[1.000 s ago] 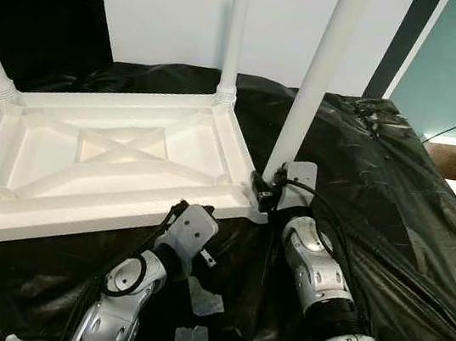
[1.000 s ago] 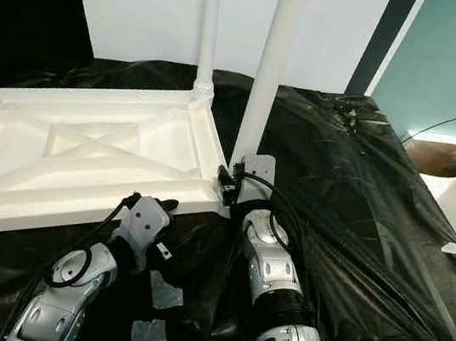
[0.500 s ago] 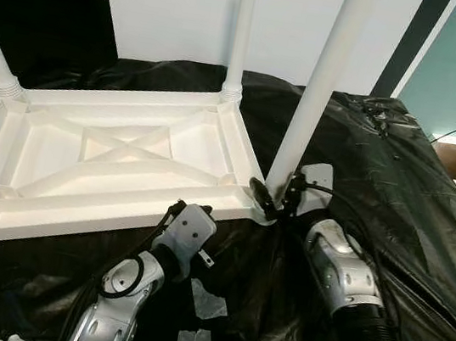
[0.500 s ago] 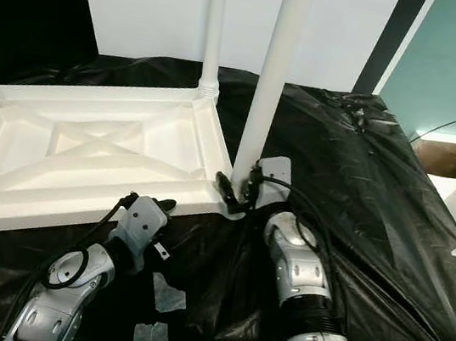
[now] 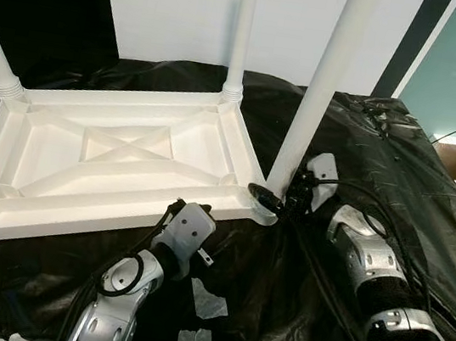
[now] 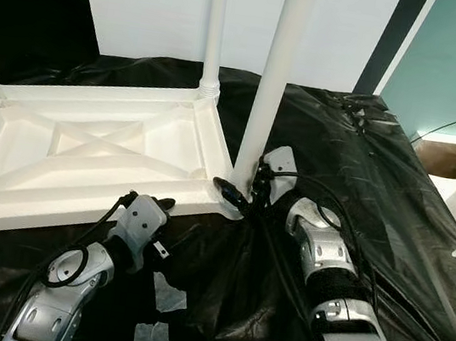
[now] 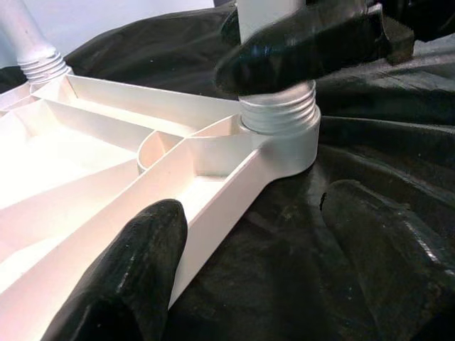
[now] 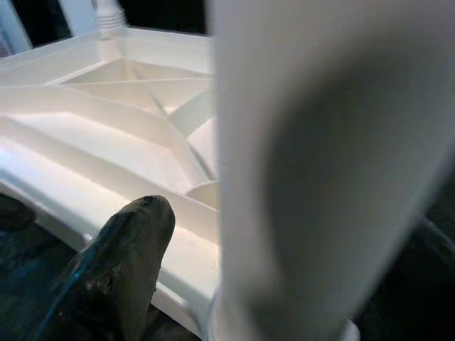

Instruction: Building children table

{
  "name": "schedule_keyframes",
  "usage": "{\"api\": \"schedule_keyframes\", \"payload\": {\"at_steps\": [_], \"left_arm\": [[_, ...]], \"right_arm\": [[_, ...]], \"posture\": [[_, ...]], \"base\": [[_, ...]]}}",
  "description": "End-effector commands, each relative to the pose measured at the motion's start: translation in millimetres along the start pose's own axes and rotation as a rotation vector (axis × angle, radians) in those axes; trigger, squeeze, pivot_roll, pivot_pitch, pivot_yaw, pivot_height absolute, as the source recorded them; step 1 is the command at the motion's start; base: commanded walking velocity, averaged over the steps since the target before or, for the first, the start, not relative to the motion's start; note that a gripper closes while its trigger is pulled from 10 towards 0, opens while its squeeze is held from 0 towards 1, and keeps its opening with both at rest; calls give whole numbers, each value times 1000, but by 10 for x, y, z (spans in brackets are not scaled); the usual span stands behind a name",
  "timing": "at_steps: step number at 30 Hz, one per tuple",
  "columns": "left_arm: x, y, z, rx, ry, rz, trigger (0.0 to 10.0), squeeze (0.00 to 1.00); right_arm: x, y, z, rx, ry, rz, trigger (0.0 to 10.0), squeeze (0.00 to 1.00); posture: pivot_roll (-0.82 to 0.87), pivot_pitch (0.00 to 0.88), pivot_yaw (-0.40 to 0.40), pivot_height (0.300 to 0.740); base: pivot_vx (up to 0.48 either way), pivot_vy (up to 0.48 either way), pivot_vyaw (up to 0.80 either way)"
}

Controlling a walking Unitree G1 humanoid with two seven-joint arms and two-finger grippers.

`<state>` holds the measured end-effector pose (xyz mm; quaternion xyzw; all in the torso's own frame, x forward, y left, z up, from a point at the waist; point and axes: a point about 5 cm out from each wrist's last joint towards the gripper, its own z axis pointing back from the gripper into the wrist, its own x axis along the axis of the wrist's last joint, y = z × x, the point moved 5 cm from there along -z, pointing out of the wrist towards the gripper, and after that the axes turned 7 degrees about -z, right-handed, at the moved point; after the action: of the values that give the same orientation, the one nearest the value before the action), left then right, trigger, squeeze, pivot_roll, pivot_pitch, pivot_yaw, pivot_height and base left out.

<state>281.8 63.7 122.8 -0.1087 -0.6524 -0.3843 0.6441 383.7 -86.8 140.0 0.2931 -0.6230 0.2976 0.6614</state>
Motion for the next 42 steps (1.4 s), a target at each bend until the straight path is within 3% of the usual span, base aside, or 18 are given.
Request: {"api": "schedule_keyframes", "payload": {"at_steps": [1,3,4,5,12,15,16,19,20,24,29,31,32,34,37,39,40,42], "left_arm": [[-4,91,-19,85,16,-3,10000,0],[-4,91,-19,85,16,-3,10000,0],[5,91,-28,83,14,-7,10000,0],[15,90,-39,82,12,-10,10000,0],[27,95,-48,88,10,-10,10000,0],[25,86,-36,98,11,0,10000,0],[24,85,-35,99,12,2,10000,0],[22,79,-35,98,12,4,10000,0],[21,75,-36,98,12,5,10000,0],[18,67,-30,97,14,9,10000,0],[14,60,-27,90,16,13,10000,0],[12,58,-25,85,16,13,10000,0],[12,58,-25,85,16,13,10000,0],[11,65,-25,83,17,12,10000,0],[13,68,-28,82,17,11,10000,0],[16,69,-32,81,17,11,10000,0],[31,62,-45,79,13,13,10000,0],[37,54,-52,78,11,14,10000,0]], "right_arm": [[-7,-7,-48,30,41,57,10000,0],[-7,-7,-48,30,41,57,10000,0],[-16,4,-86,46,58,75,235,0],[-36,21,-107,68,76,86,0,0],[-82,32,-121,105,98,93,0,0],[-145,-7,-102,61,110,44,0,0],[-150,-12,-103,53,105,30,8078,0],[-163,-19,-103,33,103,31,8078,0],[-178,-18,-106,21,100,30,10000,0],[-224,0,-115,-41,87,3,10000,0],[-319,-51,-120,-215,78,-58,10000,0],[-344,-111,-102,-350,54,-90,10000,0],[-344,-111,-102,-350,54,-90,10000,0],[-368,-162,-46,-518,16,-131,10000,0],[-391,-164,-20,-578,7,-145,10000,0],[-420,-144,-10,-611,8,-154,10000,0],[-441,35,-77,-588,-5,-187,10000,0],[-426,68,-86,-584,-12,-195,10000,0]], "posture": [[176,0,-47,740],[176,0,-47,740],[176,0,-47,740],[182,0,-51,740],[184,0,-53,740],[186,0,-64,740],[186,0,-64,740],[182,0,-66,740],[182,0,-66,740],[177,0,-64,740],[169,4,-55,740],[165,4,-52,740],[165,4,-52,740],[162,5,-51,740],[161,5,-51,740],[162,6,-52,740],[159,6,-46,740],[158,5,-46,740]], "base": [[0,0,0],[0,0,0],[0,0,0],[0,0,0],[0,0,0],[0,0,0],[0,0,0],[0,0,0],[0,0,0],[0,0,0],[0,0,0],[0,0,0],[0,0,0],[0,0,0],[0,0,0],[0,0,0],[0,0,0],[0,0,0]]}}
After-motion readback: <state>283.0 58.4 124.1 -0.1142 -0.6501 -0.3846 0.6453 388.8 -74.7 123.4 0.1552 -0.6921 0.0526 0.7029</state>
